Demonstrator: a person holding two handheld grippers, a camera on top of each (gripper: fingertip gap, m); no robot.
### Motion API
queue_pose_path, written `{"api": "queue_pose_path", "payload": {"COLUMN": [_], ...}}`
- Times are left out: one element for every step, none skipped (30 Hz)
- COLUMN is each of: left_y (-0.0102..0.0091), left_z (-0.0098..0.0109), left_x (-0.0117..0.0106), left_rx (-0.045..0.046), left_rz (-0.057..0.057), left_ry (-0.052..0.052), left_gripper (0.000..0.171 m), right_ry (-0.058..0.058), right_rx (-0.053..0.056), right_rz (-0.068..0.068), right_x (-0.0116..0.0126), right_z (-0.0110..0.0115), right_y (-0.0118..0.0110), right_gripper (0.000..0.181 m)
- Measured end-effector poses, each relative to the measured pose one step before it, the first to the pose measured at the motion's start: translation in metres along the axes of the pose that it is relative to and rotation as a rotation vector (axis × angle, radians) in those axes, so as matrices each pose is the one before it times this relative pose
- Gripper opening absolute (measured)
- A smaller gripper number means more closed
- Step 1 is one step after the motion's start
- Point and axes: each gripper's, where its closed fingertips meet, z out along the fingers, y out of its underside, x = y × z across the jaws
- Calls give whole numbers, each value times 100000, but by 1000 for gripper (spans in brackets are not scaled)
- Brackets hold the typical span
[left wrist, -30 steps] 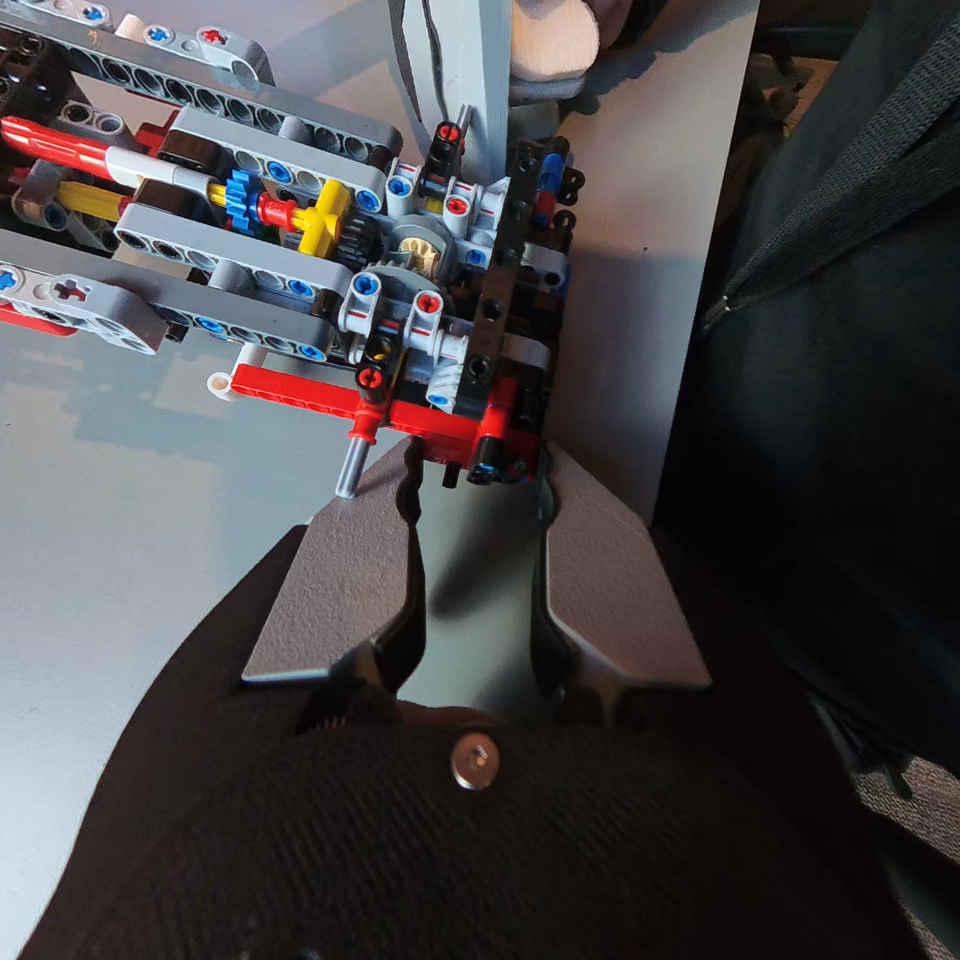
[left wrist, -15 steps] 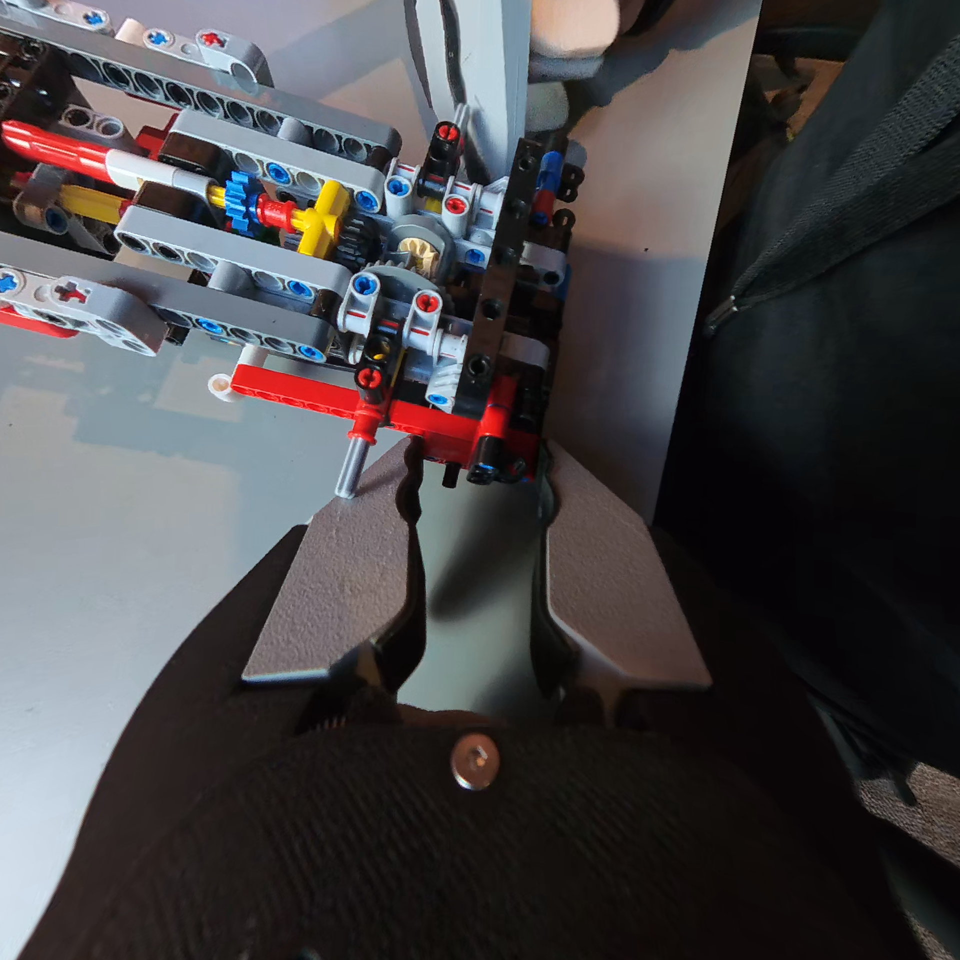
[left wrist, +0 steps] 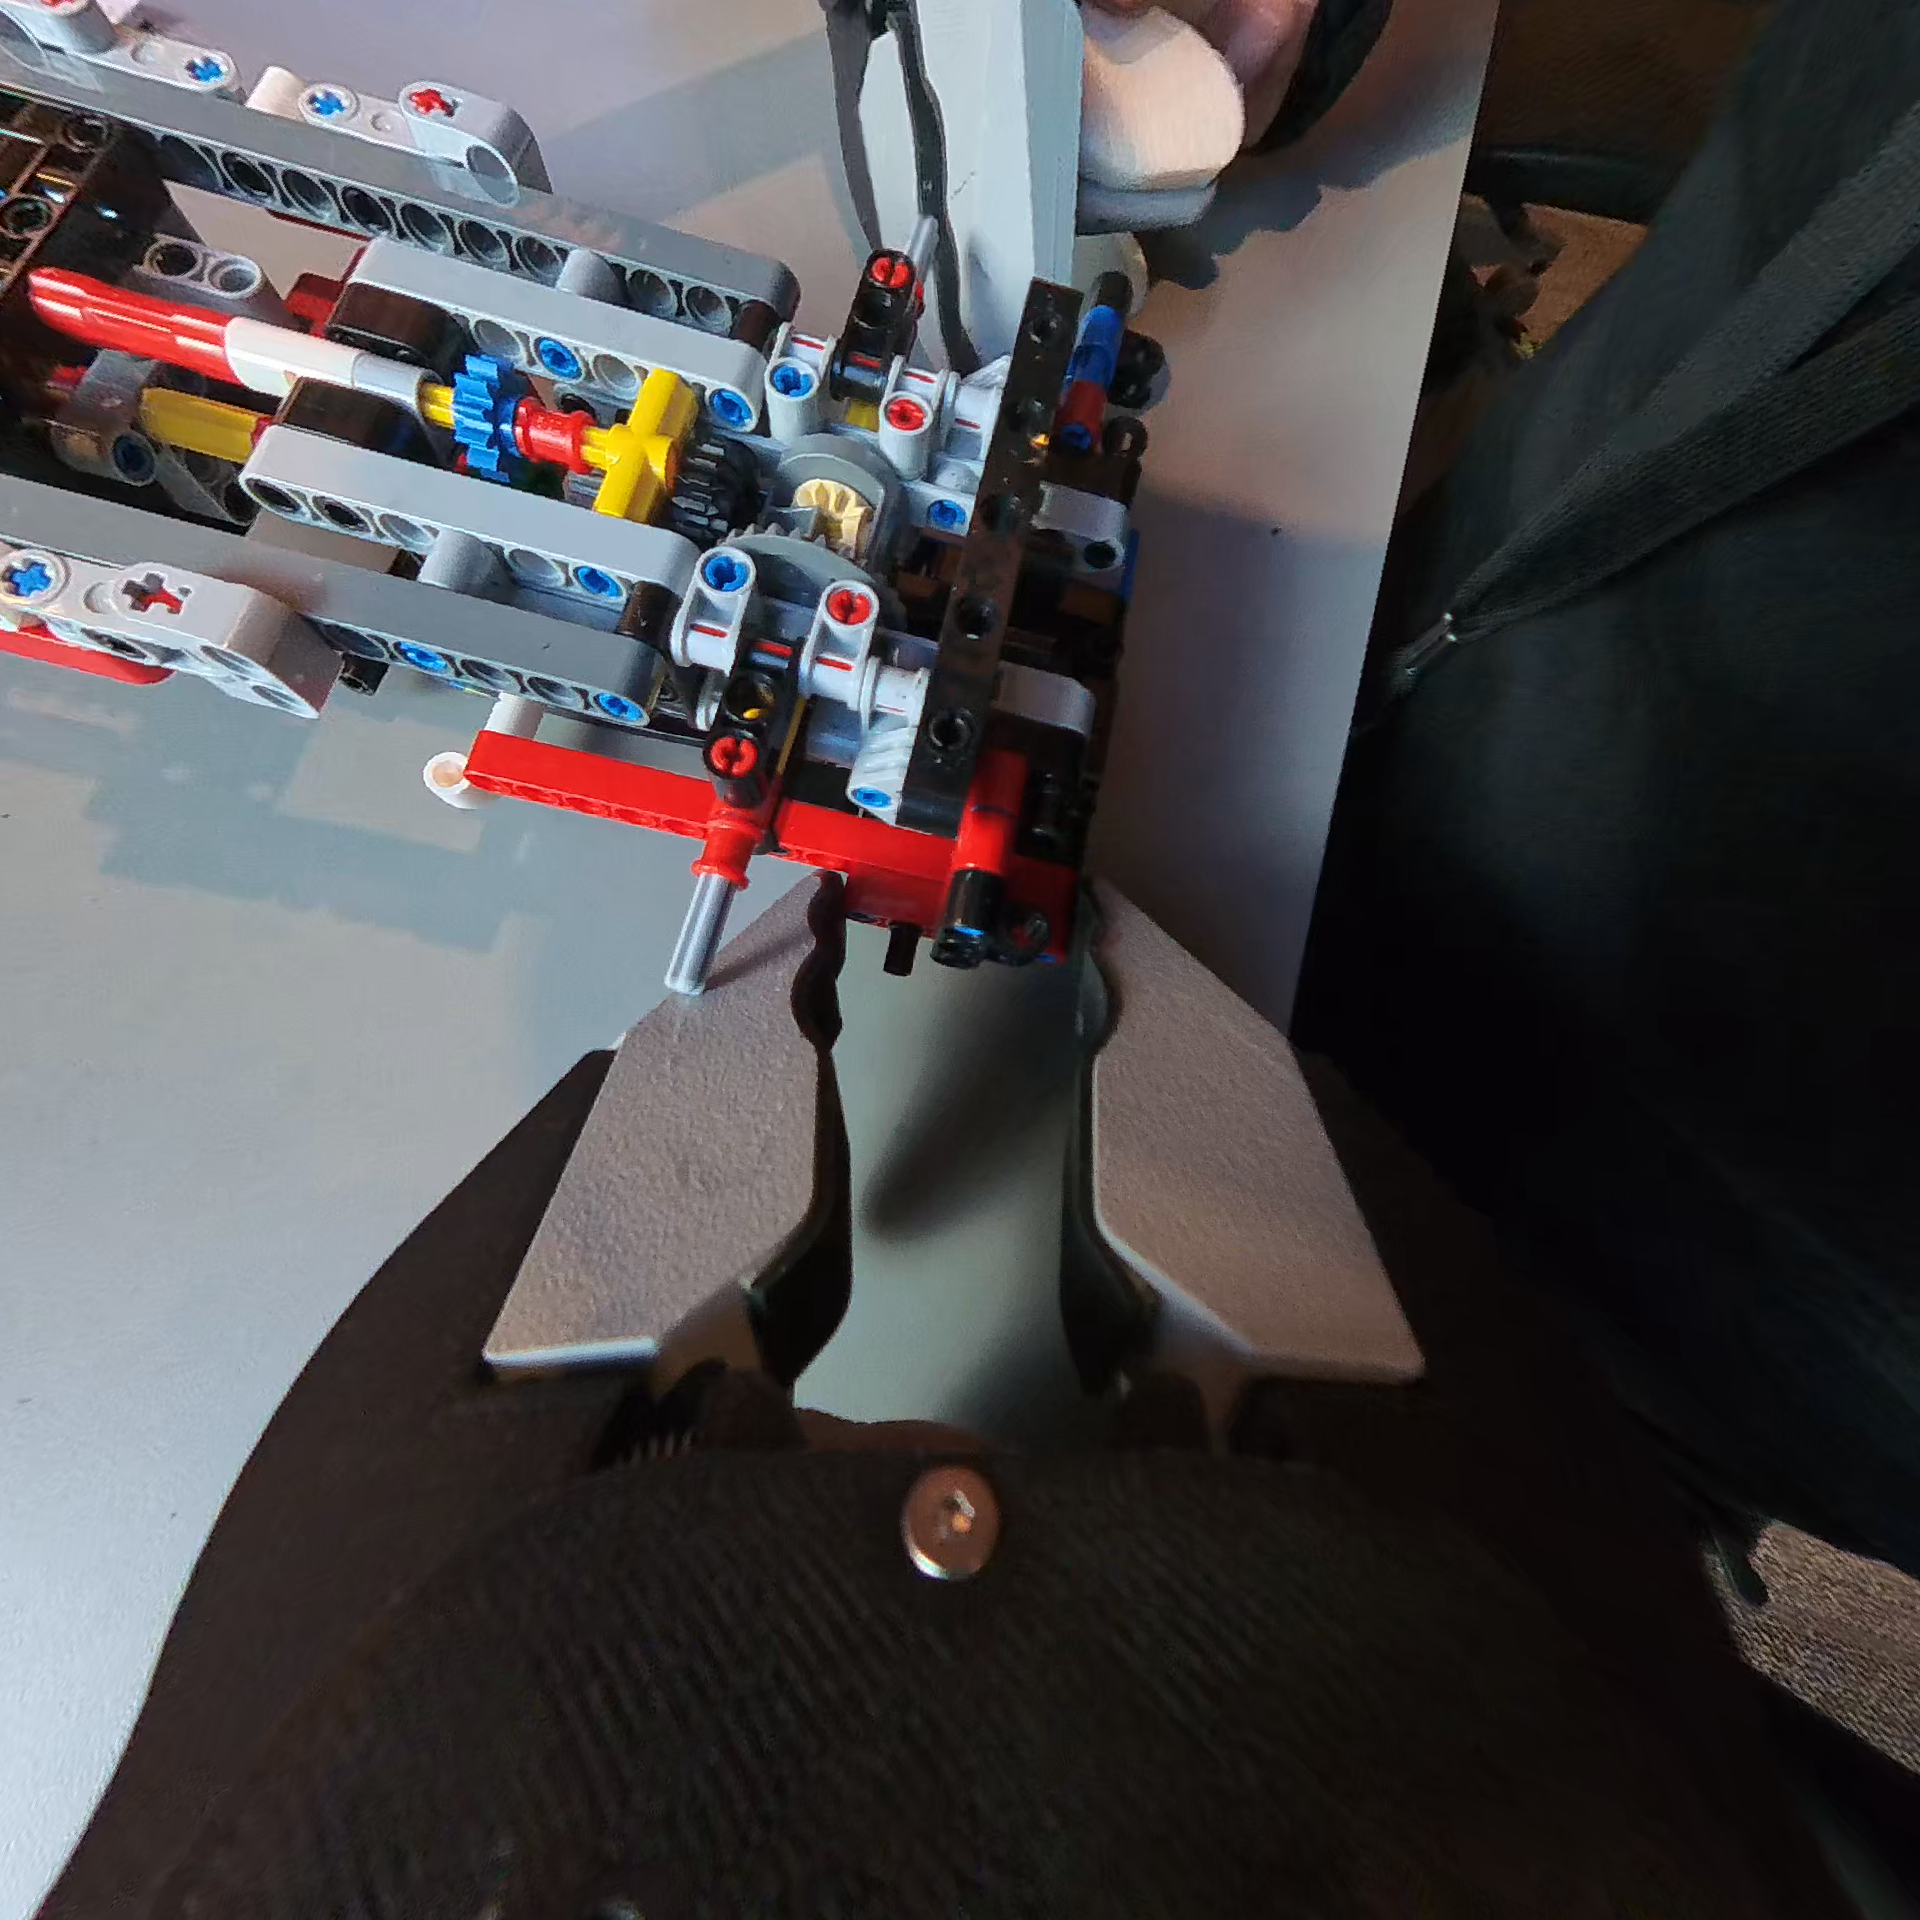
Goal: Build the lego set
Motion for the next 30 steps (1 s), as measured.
{"api": "queue_pose_path", "payload": {"left_y": [-8,-13,-2,-24,16,-15,55,-36,-37,-19,-6,-48,-7,22,24,33,25,-9,5,36,-29,42,57,178,264,652,11,-10,-15,-95], "left_z": [-60,-58,-100,-81,-47,-268,-65,-120,-119,-66,-29,-25,27,80,125,69,37,7,-9,69,168,127,80,48,-10,-565,-51,-76,-9,4], "left_x": [-10,56,83,25,-18,3,-24,68,100,38,35,29,38,106,-34,-85,-17,-29,-14,-36,-14,-42,-78,-223,98,792,109,81,50,40], "left_rx": [225,139,333,661,654,446,76,562,772,355,170,297,-38,-530,-854,-427,-246,-74,-81,-287,-378,-1011,-932,-1305,-1115,-71,260,349,334,196], "left_rz": [83,-271,-417,-509,-816,-861,-469,44,-12,-28,173,100,162,842,1240,1063,-44,-501,-597,-412,249,400,427,229,-61,91,-559,-1112,-1453,-1228], "left_ry": [215,169,89,76,165,82,-8,424,334,-193,-247,-220,-323,-650,-876,-346,236,392,369,173,-250,-357,-324,-321,-131,552,641,852,295,147], "left_gripper": [41,41,41,41,41,41,41,41,41,41,41,41,41,41,41,41,41,41,40,40,40,40,41,41,41,41,41,42,42,42], "right_ry": [-854,-1071,-1397,-1632,-1549,-942,-695,-1178,-1087,-671,-621,-93,947,2079,1905,692,-63,-207,-386,-310,381,958,1000,811,349,-610,-1562,-1572,-875,-471], "right_rx": [-447,65,388,582,682,646,522,58,-62,354,214,-192,-561,-702,-810,-899,-446,-104,-46,-79,-239,-388,-374,-221,-211,-184,550,1552,2184,2334], "right_rz": [583,957,1062,962,1005,687,612,1017,817,917,1310,1060,450,-224,-220,576,787,466,281,292,-195,-715,-543,-247,101,556,1372,1262,719,628], "right_x": [-80,-78,-116,-161,-135,-98,-82,-122,-98,-45,-32,15,125,225,192,74,-1,-14,-39,-7,51,98,100,51,-14,-125,-196,-188,-126,-81], "right_z": [40,47,20,-2,-13,-9,64,121,45,44,90,82,107,134,131,129,122,128,100,65,59,69,95,122,154,144,110,45,-29,-43], "right_y": [5,-52,-103,-108,-98,-73,-31,26,-26,-114,-110,-61,29,74,109,131,94,43,32,5,24,69,103,124,176,238,195,83,-24,-38], "right_gripper": [4,4,5,6,7,7,8,7,8,8,9,10,9,7,6,6,6,4,4,4,4,4,4,4,3,3,4,4,4,4]}}
